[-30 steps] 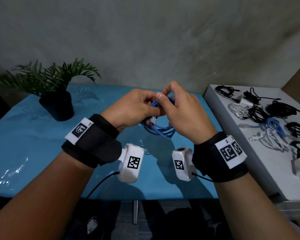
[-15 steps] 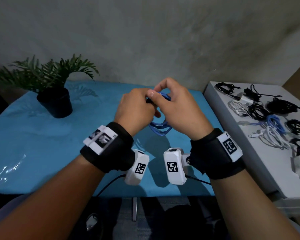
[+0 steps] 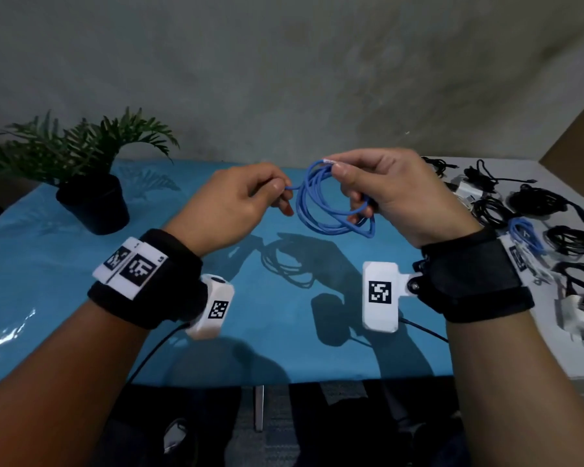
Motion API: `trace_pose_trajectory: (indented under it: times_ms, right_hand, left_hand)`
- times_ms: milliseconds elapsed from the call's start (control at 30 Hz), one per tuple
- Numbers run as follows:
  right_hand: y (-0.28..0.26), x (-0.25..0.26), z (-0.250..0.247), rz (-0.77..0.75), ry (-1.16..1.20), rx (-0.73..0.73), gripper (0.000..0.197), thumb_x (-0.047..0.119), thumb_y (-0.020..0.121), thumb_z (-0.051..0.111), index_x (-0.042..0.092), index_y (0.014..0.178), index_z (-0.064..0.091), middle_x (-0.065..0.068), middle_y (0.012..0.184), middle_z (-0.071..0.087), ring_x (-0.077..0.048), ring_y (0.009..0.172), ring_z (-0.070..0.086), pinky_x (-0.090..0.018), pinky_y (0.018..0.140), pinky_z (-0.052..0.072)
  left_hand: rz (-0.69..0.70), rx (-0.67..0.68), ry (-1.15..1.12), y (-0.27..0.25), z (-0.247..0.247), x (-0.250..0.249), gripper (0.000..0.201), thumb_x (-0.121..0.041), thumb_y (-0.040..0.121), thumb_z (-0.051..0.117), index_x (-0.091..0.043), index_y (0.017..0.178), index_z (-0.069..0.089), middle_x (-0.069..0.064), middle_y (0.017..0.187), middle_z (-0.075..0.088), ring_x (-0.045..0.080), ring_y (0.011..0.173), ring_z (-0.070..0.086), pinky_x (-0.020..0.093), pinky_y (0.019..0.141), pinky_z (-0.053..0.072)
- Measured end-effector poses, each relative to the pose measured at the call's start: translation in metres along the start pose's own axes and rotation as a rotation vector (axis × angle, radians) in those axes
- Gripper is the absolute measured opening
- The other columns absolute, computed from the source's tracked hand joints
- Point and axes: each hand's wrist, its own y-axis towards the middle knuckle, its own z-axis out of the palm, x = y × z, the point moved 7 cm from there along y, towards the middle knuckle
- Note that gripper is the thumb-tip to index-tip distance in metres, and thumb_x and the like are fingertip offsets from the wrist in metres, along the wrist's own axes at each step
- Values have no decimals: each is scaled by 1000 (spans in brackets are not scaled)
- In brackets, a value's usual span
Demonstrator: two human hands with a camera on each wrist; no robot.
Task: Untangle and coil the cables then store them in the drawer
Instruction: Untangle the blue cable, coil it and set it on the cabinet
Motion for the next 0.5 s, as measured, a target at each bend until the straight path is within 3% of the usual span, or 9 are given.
trace_pose_trajectory:
  times_ms: [100, 167, 233, 333, 400, 500]
  right_hand:
    - [1, -3, -3, -25, -47, -63, 14, 17, 99, 63, 17, 103, 76, -1, 62, 46, -12, 50, 39, -22, 48, 48]
    - [3, -7, -3, -30, -63, -124, 15, 19, 100, 63, 14, 105, 77, -2, 64, 45, -11, 49, 39, -22, 46, 44]
    - [4, -10, -1, -28, -84, -177, 16, 18, 101, 62, 12, 106, 76, -4, 64, 44, -8, 45, 39, -19, 43, 39]
    - [5, -13, 2, -33, -122, -228, 17, 21, 101, 62, 14, 105, 77, -3, 64, 45, -7, 42, 40, -20, 43, 39]
    - [6, -14, 5, -38, -124, -241, 17, 22, 101, 61, 15, 104, 77, 0, 62, 46, -8, 43, 40, -20, 43, 38]
    - [7, -11, 14, -59, -118, -223, 17, 20, 102, 61, 15, 104, 77, -6, 63, 44, -8, 43, 40, -19, 43, 39]
  left_hand:
    - [-20, -21, 124, 0, 4, -2, 24, -25, 106, 47, -21, 91, 66, -5, 71, 72, 7, 70, 66, 34, 77, 50]
    - [-70, 25, 228, 1, 11, -4, 26, -29, 104, 48, -24, 85, 65, -2, 65, 62, 12, 62, 57, 35, 66, 42]
    - [-114, 37, 324, 0, 16, -3, 28, -33, 101, 47, -26, 82, 66, -5, 69, 55, 15, 71, 53, 34, 69, 37]
    - [-103, -46, 346, -3, 12, -8, 43, -45, 95, 36, -24, 76, 68, -6, 92, 52, 15, 97, 45, 33, 86, 27]
    - [-131, -21, 206, -3, 14, -8, 63, -54, 104, 27, -20, 73, 70, -6, 95, 62, 13, 99, 52, 36, 95, 33]
    - [-317, 69, -358, -5, 28, 2, 84, -68, 101, 18, -4, 91, 72, 13, 92, 76, 27, 88, 73, 42, 93, 53]
